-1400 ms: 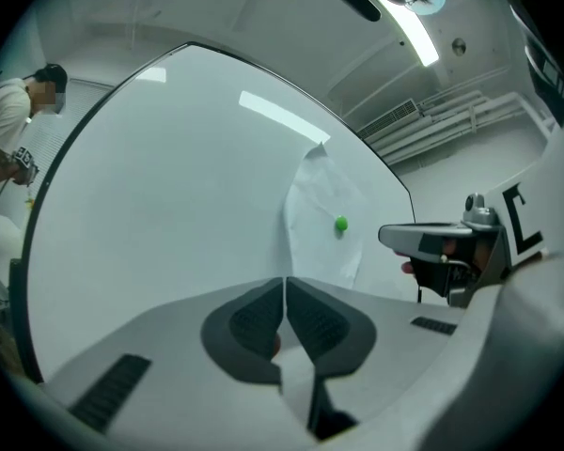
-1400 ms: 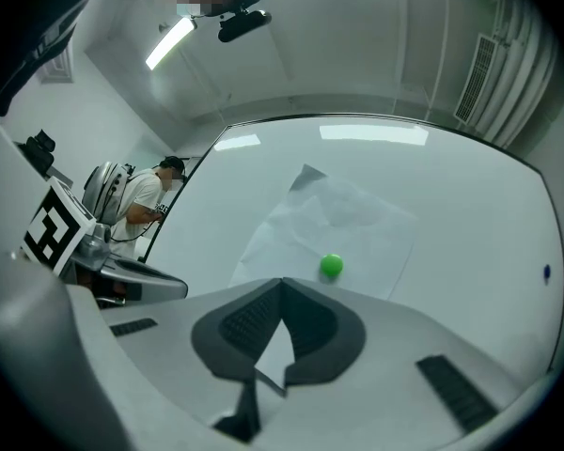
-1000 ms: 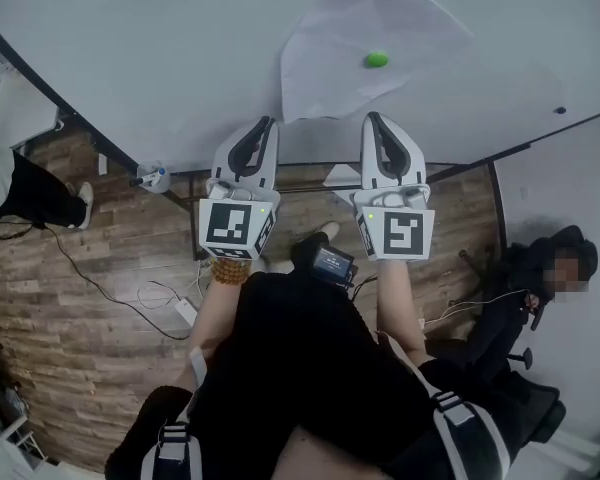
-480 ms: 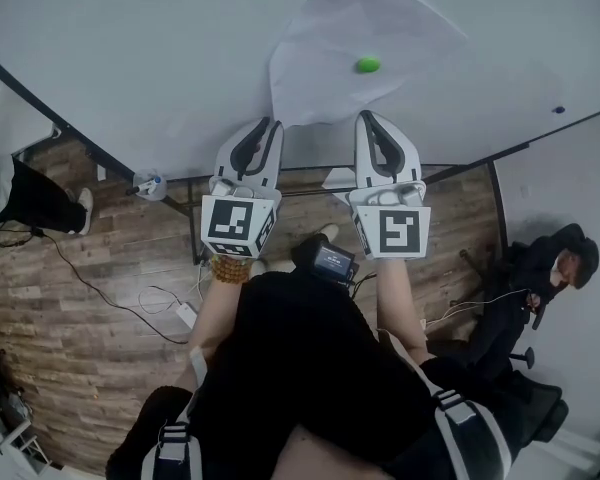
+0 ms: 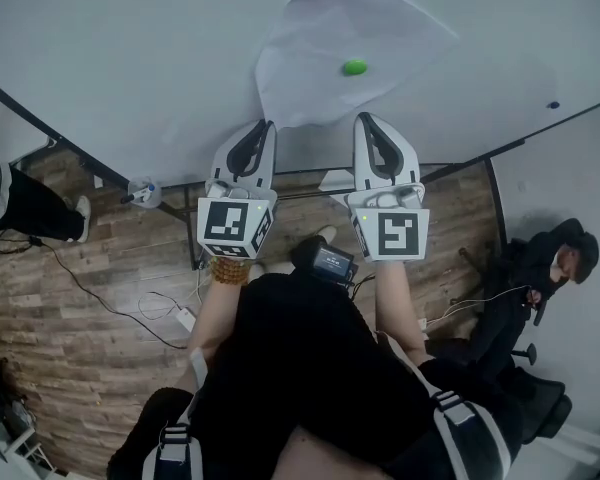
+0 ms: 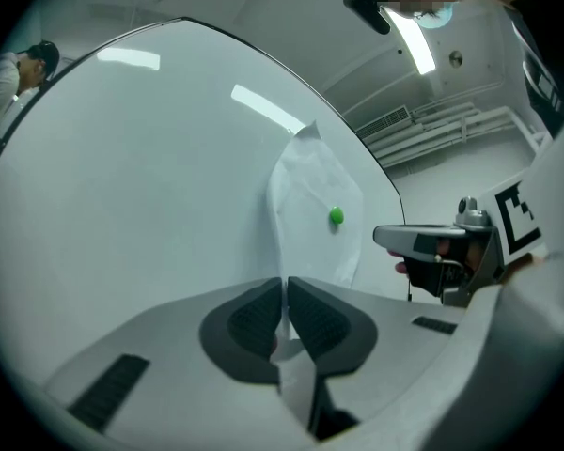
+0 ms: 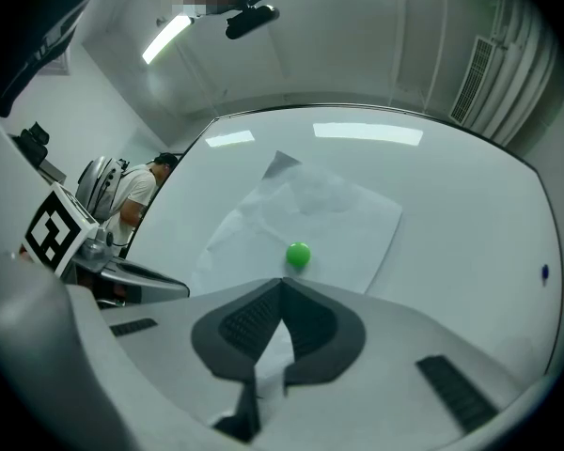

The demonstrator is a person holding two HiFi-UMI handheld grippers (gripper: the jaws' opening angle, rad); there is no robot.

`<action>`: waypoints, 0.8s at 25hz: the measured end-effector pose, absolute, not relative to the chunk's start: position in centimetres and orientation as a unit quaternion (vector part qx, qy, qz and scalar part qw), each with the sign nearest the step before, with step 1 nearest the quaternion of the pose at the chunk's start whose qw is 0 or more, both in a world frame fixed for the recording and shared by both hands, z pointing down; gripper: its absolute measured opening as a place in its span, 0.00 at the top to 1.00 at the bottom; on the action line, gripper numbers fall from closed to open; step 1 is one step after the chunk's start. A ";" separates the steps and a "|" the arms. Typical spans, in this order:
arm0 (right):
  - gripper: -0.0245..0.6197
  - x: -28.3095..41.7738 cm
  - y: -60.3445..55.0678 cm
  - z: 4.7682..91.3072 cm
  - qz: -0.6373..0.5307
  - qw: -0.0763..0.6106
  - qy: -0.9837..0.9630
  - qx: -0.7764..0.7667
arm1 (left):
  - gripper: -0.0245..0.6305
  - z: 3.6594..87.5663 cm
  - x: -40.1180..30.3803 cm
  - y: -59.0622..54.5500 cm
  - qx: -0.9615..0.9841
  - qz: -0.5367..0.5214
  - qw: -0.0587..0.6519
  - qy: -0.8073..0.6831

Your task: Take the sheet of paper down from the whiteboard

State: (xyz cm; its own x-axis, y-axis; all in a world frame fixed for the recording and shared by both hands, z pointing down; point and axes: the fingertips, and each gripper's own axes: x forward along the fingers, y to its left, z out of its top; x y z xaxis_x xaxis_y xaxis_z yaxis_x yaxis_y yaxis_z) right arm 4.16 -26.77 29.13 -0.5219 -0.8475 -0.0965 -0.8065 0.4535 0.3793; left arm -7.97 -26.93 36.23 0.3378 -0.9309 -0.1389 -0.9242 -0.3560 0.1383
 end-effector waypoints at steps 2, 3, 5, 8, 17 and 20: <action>0.96 4.2 -26.9 29.1 -0.192 0.050 -0.851 0.486 | 0.92 36.3 -8.0 -27.1 0.816 -0.095 0.019 -0.570; 0.96 4.2 -26.9 29.0 -0.191 0.047 -0.852 0.486 | 0.93 36.3 -8.0 -27.1 0.814 -0.095 0.022 -0.573; 0.96 4.1 -26.9 28.8 -0.193 0.044 -0.852 0.485 | 0.93 36.4 -8.1 -27.2 0.811 -0.094 0.030 -0.577; 0.96 3.9 -27.0 27.7 -0.201 0.028 -0.849 0.488 | 0.94 36.2 -8.2 -27.3 0.806 -0.095 0.040 -0.583; 0.96 3.4 -27.7 25.3 -0.242 0.021 -0.832 0.499 | 0.95 35.5 -7.9 -27.0 0.803 -0.109 0.050 -0.583; 0.96 3.3 -28.3 24.8 -0.252 0.016 -0.825 0.505 | 0.95 35.6 -7.9 -27.2 0.803 -0.109 0.051 -0.584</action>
State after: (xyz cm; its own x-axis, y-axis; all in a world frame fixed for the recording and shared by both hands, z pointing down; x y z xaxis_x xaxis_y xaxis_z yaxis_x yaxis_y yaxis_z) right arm 3.35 -28.29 24.82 -0.4898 -0.8412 -0.2292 -0.8255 0.3629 0.4323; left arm -7.90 -27.17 35.55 0.2938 -0.9489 -0.1157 -0.9267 -0.3124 0.2089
